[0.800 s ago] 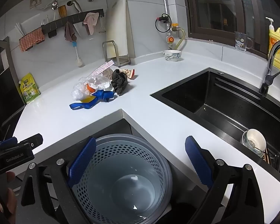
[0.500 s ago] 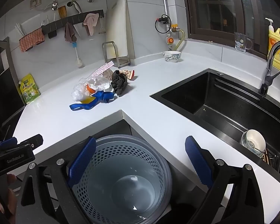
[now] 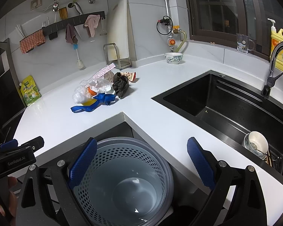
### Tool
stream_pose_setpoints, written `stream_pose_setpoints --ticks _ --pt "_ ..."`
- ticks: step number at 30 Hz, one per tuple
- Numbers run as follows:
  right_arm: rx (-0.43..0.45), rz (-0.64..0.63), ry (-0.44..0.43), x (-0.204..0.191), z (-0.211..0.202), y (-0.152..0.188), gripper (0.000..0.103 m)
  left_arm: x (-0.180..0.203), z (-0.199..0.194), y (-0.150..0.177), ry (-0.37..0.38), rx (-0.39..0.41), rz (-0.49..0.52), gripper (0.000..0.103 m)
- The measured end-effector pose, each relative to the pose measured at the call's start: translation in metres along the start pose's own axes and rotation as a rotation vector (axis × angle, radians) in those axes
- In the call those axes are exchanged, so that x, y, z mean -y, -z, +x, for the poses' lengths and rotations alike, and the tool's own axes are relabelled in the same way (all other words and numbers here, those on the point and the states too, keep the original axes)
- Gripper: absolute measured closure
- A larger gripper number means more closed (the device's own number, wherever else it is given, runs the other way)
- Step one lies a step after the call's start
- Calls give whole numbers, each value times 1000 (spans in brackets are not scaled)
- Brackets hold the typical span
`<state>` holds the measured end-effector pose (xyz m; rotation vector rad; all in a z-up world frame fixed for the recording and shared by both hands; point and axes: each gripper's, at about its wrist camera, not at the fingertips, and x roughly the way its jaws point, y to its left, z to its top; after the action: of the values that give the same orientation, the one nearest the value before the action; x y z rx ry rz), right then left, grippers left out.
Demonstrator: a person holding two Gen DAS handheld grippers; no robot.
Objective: Collect trash
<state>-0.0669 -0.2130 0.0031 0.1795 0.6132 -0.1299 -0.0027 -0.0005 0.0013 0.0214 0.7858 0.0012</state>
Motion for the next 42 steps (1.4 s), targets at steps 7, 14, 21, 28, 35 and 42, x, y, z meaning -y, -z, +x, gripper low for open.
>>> stream_pose_setpoints --ticks 7,14,21,28,35,42 --pt "4 -2 2 0 0 1 11 0 -2 -1 -2 3 -2 6" --pt "6 -1 0 -1 -1 0 11 2 -6 -5 -2 9 -5 6" --pt "8 3 -2 0 -1 0 11 2 -6 -5 -5 5 -4 6" --pt "10 5 -1 1 -2 0 11 2 -4 -4 -4 7 -2 6" --pt "9 6 -2 1 -2 0 11 3 -4 -4 -4 8 -3 6" --pt "10 6 -2 1 -2 -1 11 3 -4 -3 -4 8 -2 6"
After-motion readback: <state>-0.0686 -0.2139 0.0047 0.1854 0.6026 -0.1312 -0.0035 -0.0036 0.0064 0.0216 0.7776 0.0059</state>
